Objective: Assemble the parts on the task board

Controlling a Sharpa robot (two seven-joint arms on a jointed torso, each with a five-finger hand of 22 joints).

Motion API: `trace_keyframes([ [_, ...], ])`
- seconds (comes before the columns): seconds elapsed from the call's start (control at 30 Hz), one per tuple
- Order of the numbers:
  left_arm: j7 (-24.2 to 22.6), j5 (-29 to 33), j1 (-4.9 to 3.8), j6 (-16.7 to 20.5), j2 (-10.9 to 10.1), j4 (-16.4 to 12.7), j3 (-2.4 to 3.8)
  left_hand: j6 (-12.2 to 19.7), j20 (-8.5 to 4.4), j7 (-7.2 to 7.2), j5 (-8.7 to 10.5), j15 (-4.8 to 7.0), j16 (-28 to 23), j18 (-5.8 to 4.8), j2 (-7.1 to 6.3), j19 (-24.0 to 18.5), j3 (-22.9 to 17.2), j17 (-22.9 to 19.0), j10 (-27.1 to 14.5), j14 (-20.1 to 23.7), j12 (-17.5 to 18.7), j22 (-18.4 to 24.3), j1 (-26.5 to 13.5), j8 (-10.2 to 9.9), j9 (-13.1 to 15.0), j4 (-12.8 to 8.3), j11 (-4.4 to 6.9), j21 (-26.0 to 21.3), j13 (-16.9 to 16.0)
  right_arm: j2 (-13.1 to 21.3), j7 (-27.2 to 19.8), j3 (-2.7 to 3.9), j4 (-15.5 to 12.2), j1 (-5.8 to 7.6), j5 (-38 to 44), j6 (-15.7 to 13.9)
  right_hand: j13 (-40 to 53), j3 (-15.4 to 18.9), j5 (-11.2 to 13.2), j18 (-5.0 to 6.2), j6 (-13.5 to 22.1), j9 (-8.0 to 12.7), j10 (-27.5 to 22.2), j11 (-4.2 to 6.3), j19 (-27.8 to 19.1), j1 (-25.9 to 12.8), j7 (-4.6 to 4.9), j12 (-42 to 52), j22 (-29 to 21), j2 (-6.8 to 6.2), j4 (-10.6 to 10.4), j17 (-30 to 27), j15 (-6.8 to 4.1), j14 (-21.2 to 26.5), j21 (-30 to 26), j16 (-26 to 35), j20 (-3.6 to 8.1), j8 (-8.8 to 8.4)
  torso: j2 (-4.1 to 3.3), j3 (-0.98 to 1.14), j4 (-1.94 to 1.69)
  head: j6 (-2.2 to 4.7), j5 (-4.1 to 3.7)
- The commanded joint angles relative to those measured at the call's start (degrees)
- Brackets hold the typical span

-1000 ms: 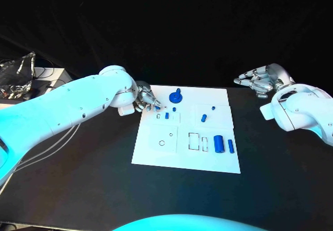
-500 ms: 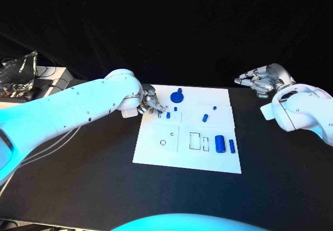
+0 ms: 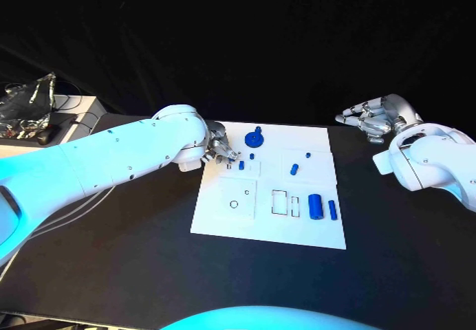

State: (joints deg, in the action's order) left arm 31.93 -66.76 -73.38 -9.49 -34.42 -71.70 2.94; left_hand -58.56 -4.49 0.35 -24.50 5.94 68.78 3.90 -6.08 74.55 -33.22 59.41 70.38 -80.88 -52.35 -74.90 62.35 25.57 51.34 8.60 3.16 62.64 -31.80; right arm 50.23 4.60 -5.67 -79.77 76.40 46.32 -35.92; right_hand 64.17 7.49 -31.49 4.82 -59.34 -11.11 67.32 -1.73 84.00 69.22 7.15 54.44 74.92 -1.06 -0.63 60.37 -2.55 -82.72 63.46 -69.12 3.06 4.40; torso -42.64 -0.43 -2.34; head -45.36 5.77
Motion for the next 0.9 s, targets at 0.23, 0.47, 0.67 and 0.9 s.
trace_keyframes([
  [0.23, -0.13, -1.03, 0.01, -2.35, -0.19, -0.24, -0.36, -0.16, 0.54, -0.16, -0.27, -0.21, 0.04, 0.71, 1.47, 0.08, -3.03, 0.29, 0.77, -0.42, 0.30, -4.59, 1.45, 0.38, 0.61, -2.43, 0.60, 0.31, 0.01, -0.06, -0.51, 0.01, -0.04, -0.06, 0.33, 0.72, 0.06, -0.13, -0.37, 0.27, 0.02, 0.07, -0.14, 0.39, 2.27, -0.20, 0.26, 0.00, 8.54, -0.02, 0.21, -0.01, -0.25, -0.03, -0.02, 0.09, 0.50, -0.37, -0.06, 0.09, 0.04, -0.37, 0.08],
  [0.47, -0.33, -0.73, 0.15, -3.17, -0.01, -0.01, -0.63, -0.13, 0.58, -0.16, -0.22, -0.23, 0.05, 0.71, 1.42, 0.01, -3.05, 0.34, 0.75, -0.41, 0.29, -4.57, 1.47, 0.39, 0.67, -2.46, 0.59, 0.25, 0.03, -0.11, -0.63, 0.01, -0.05, -0.06, 0.31, 0.61, 0.05, -0.16, -0.43, 0.30, 0.07, 0.10, -0.22, 0.38, 2.24, -0.17, 0.28, -0.09, 8.51, 0.04, 0.17, -0.06, -0.24, -0.01, -0.15, 0.12, 0.49, -0.39, -0.09, 0.06, 0.11, -0.38, 0.09],
  [0.67, -0.40, -0.40, 0.20, -3.51, 0.05, 0.18, -0.74, -0.13, 0.64, -0.16, -0.24, -0.23, 0.07, 0.72, 1.44, -0.02, -3.07, 0.40, 0.74, -0.42, 0.26, -4.56, 1.48, 0.41, 0.74, -2.44, 0.60, 0.24, 0.06, -0.13, -0.79, 0.01, -0.05, -0.06, 0.24, 0.36, 0.05, -0.16, -0.43, 0.30, 0.07, 0.10, -0.22, 0.38, 2.24, -0.17, 0.28, -0.09, 8.51, 0.04, 0.17, -0.06, -0.24, -0.01, -0.15, 0.12, 0.49, -0.39, -0.03, 0.08, 0.00, -0.46, 0.01],
  [0.9, -0.49, -0.50, 0.22, -4.15, -0.10, 0.22, -0.80, -0.07, 0.73, -0.15, -0.23, -0.24, 0.09, 0.76, 1.31, -0.11, -3.15, 0.48, 0.66, -0.42, 0.25, -4.54, 1.60, 0.42, 0.84, -2.55, 0.59, 0.16, 0.10, -0.09, -0.88, 0.01, -0.07, -0.06, 0.18, 0.25, 0.05, -0.16, -0.43, 0.30, 0.07, 0.10, -0.22, 0.38, 2.24, -0.17, 0.28, -0.09, 8.51, 0.04, 0.17, -0.06, -0.24, -0.01, -0.15, 0.12, 0.49, -0.39, -0.03, 0.06, 0.00, -0.49, 0.05],
])
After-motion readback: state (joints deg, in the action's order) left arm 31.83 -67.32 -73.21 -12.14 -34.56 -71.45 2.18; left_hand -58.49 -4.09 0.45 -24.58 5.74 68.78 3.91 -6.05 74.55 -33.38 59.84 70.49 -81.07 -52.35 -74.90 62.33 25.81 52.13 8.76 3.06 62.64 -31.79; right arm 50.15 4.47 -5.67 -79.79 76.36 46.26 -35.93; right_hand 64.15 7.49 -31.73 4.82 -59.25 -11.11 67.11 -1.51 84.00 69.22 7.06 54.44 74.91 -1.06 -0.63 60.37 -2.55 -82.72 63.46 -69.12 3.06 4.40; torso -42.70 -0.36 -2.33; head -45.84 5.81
